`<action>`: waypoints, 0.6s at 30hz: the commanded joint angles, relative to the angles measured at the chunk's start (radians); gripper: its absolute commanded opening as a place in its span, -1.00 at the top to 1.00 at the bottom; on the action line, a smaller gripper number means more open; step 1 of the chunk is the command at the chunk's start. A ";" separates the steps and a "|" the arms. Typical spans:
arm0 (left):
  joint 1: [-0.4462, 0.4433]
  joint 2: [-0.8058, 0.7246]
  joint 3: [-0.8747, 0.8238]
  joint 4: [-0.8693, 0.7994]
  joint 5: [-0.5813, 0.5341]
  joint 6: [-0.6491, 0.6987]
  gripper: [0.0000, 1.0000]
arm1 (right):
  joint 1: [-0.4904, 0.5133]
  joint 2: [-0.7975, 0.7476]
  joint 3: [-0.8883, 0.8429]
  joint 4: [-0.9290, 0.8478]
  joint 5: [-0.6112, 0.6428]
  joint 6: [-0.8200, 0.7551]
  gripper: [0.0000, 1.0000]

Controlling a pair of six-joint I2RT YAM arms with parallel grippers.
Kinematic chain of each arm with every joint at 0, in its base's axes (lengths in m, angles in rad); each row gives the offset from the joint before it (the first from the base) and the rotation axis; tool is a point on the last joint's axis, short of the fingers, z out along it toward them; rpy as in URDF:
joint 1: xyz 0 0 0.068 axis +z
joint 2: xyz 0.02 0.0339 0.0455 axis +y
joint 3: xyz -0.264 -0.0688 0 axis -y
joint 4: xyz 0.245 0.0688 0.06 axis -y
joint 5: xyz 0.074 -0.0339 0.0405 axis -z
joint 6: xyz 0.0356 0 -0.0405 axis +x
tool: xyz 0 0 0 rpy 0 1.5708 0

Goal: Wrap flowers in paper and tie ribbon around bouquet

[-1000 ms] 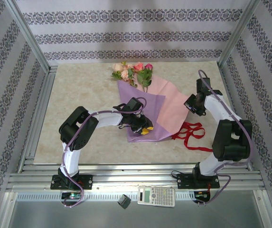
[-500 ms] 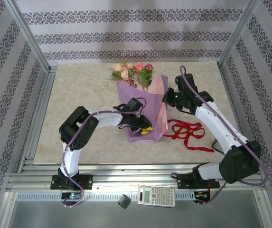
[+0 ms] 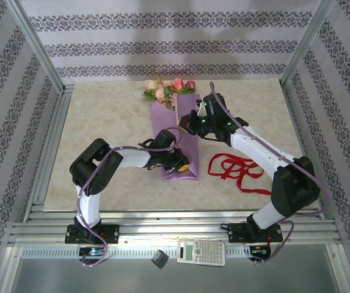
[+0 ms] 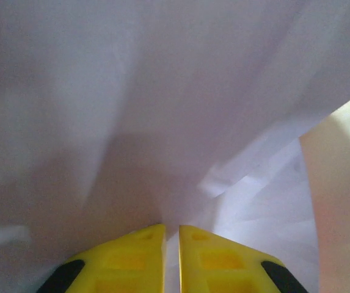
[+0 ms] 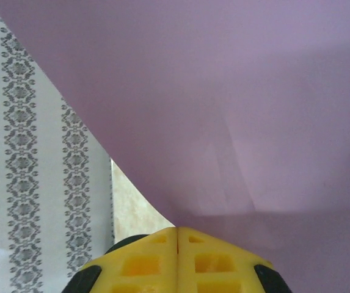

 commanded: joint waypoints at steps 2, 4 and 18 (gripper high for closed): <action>0.041 -0.155 -0.076 0.096 -0.115 -0.056 0.62 | 0.000 0.017 -0.017 0.114 -0.061 0.049 1.00; 0.059 -0.207 -0.114 0.100 -0.123 -0.071 0.60 | 0.001 0.027 -0.032 0.143 -0.065 0.063 1.00; 0.200 -0.250 -0.382 0.247 -0.061 -0.195 0.77 | 0.077 0.174 0.025 0.267 -0.111 0.116 1.00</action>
